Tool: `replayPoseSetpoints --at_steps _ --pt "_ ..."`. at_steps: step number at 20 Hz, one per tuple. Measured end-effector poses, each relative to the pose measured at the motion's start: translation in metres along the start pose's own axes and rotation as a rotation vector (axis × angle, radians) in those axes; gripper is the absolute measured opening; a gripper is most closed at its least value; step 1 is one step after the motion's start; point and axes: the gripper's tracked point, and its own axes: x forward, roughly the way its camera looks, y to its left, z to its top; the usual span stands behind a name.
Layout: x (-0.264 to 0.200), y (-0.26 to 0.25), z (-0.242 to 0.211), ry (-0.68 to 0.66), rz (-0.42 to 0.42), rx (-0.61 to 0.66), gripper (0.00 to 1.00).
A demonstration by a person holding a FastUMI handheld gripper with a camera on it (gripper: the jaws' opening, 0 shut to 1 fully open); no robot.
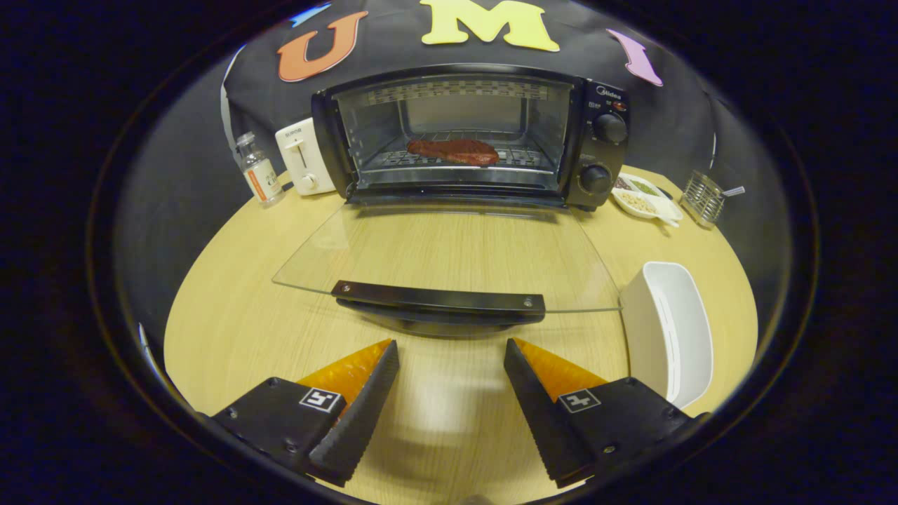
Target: Open the toaster oven, put the food inside, and close the toaster oven door.
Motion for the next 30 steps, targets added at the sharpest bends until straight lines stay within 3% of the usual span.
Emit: replayPoseSetpoints --at_steps 10,24,30 --pt "-0.016 0.003 0.025 0.002 0.013 -0.014 0.97" --pt "-0.039 -0.01 0.168 -0.183 0.008 0.079 0.97" --pt "-0.074 -0.012 0.176 -0.224 0.051 0.075 0.97"
